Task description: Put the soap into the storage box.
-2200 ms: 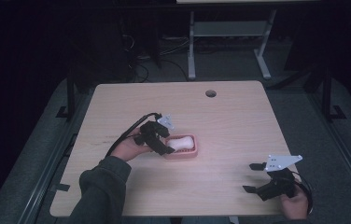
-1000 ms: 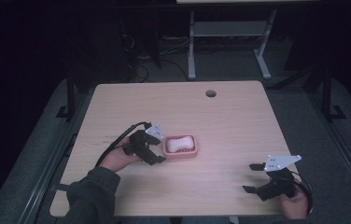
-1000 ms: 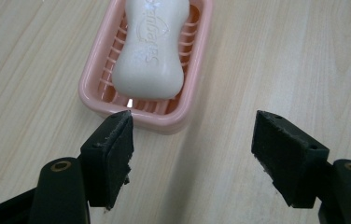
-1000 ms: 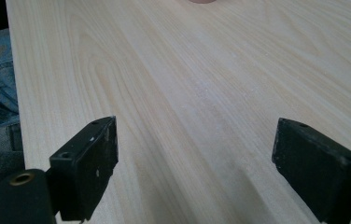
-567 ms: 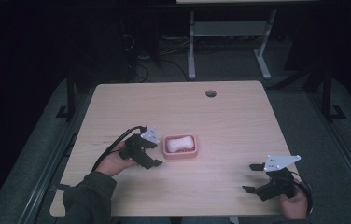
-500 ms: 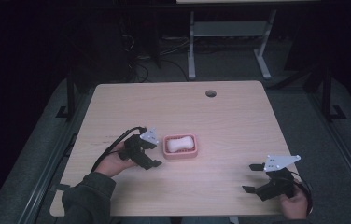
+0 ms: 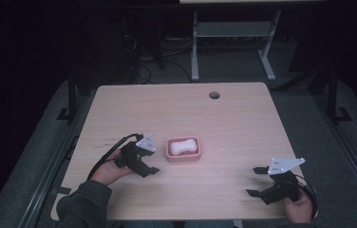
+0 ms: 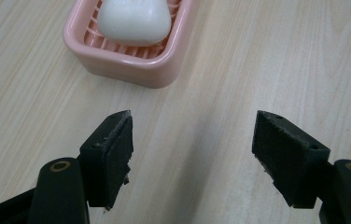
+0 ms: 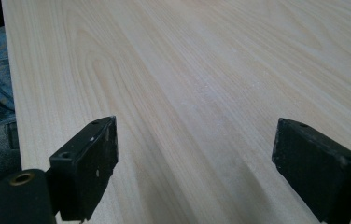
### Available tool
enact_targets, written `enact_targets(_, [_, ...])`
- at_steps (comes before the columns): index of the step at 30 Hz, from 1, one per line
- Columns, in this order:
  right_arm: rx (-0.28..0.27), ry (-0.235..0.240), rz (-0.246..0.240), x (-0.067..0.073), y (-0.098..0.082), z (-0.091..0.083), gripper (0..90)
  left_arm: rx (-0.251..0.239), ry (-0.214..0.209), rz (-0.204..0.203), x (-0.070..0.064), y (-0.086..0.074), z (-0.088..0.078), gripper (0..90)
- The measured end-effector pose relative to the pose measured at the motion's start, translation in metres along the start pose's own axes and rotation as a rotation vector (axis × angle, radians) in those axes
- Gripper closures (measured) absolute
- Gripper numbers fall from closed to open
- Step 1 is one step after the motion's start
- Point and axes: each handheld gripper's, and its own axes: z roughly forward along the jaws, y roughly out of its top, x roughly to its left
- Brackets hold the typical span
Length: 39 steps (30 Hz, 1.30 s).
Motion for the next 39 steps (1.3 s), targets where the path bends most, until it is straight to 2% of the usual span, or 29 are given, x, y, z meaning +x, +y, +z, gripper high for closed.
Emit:
enact_targets(22, [0.009,-0.01,0.017,-0.001,-0.002,0.0,14.1,-0.008,0.013,-0.009,-0.011,-0.022,-0.011,28.7])
enact_targets(28, [0.008,-0.015,0.018,-0.001,-0.002,0.0,14.1,-0.01,0.022,0.002,-0.013,-0.027,-0.014,28.7])
enact_targets(39, [0.007,-0.018,0.02,0.0,-0.002,-0.001,14.1,-0.018,0.028,-0.016,-0.022,-0.043,-0.017,28.7])
